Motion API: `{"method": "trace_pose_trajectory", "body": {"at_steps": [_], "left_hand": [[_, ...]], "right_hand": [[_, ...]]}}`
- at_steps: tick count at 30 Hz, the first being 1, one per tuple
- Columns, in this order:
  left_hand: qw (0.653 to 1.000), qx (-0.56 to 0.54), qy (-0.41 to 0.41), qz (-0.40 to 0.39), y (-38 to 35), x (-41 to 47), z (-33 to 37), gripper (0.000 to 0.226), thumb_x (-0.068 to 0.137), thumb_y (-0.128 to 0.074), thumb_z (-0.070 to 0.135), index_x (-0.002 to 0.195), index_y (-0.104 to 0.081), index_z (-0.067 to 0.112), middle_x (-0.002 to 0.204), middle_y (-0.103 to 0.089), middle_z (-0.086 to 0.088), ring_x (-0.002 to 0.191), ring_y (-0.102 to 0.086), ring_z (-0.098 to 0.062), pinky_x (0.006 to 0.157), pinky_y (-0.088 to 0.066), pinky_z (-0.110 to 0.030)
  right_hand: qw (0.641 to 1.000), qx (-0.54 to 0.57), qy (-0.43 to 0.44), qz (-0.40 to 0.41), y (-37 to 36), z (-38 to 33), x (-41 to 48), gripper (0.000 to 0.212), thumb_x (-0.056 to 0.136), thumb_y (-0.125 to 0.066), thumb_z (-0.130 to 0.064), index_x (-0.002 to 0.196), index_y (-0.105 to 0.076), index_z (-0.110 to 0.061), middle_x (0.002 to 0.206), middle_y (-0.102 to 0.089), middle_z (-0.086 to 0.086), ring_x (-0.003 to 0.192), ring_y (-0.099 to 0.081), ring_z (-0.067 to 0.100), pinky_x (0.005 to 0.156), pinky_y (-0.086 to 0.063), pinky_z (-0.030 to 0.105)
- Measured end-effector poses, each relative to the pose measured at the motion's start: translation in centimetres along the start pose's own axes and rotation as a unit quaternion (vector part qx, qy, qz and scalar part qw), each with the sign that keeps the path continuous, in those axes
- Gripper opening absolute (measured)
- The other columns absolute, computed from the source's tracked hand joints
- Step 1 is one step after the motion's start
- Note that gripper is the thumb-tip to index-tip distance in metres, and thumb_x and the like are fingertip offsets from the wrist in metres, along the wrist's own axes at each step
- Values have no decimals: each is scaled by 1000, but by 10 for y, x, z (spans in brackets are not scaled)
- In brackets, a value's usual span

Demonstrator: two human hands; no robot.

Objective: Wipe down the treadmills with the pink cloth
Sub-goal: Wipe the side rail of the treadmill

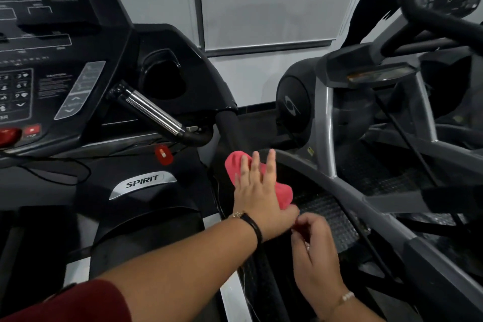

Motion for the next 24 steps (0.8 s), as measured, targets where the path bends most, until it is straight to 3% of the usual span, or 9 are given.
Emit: {"method": "trace_pose_trajectory", "body": {"at_steps": [2, 5, 7, 9, 11, 14, 17, 19, 24], "left_hand": [[983, -176, 30, -40, 11, 5, 0, 83, 89, -47, 43, 149, 8, 27, 158, 3, -1, 144, 15, -23, 117, 2, -46], [866, -485, 109, -57, 39, 7, -9, 55, 100, -27, 45, 149, -17, 22, 157, -15, 1, 143, -16, -19, 113, -22, -34], [814, -560, 131, -81, 49, 10, -23, 58, 99, -19, 51, 149, -19, 22, 154, -24, -3, 140, -26, -19, 111, -22, -33], [811, -563, 128, -88, 59, 15, -45, 60, 96, -19, 56, 148, -21, 25, 148, -36, -5, 133, -40, -22, 110, -25, -36], [888, -450, 94, 3, 91, 22, -74, 51, 96, -38, 47, 141, -35, 23, 133, -51, -3, 119, -54, -22, 101, -39, -35], [982, -70, -66, 162, 164, 26, -80, 42, 85, -56, 33, 125, -54, 21, 117, -57, 0, 108, -57, -19, 98, -43, -36], [932, 218, -181, 227, 216, 26, -63, 37, 79, -53, 29, 113, -62, 19, 113, -61, -4, 112, -55, -24, 108, -25, -50], [903, 306, -190, 233, 240, 35, -64, 31, 81, -55, 23, 111, -63, 18, 113, -61, -4, 116, -53, -25, 111, -15, -55], [889, 411, -144, 142, 247, 70, -90, 36, 91, -44, 32, 125, -53, 24, 126, -57, 3, 128, -44, -17, 114, -3, -54]], "right_hand": [[998, 42, -37, 0, -11, -12, 24, 20, 88, -48, -18, 95, -46, -36, 101, -54, -4, 93, -51, 1, 80, -40, 12], [991, 0, -111, -75, -45, -23, 63, 17, 93, -47, -31, 110, -45, -34, 115, -46, 2, 104, -50, 17, 90, -41, 25], [962, -152, -147, -172, -75, -18, 75, 40, 88, -41, -56, 123, -39, -36, 121, -41, 6, 111, -47, 32, 96, -40, 42], [931, -282, -127, -196, -94, -17, 82, 55, 84, -40, -66, 123, -32, -28, 119, -43, 8, 111, -47, 37, 92, -42, 48], [940, -289, -77, -165, -104, -25, 90, 45, 86, -50, -48, 113, -32, -17, 116, -47, 11, 110, -48, 38, 87, -44, 44], [955, -233, -56, -173, -110, -21, 107, 27, 88, -51, -22, 108, -38, -10, 109, -52, 17, 101, -53, 38, 77, -41, 38], [962, -134, -123, -204, -106, -6, 125, 32, 95, -43, -27, 120, -38, -9, 100, -58, 15, 95, -59, 34, 75, -41, 33], [952, -178, -71, -239, -113, -13, 123, 39, 97, -40, -25, 133, -34, -12, 116, -55, 16, 105, -55, 34, 83, -41, 34], [839, -428, 142, -306, -137, -36, 64, 65, 85, -43, -14, 142, -24, -39, 155, 5, 12, 136, -10, 46, 111, -22, 55]]}}
Point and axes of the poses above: each hand's wrist, its own x-axis towards the middle knuckle, its own y-axis out of the back of the hand, z = x × y, the point moved 10 cm from there along x, towards the middle knuckle
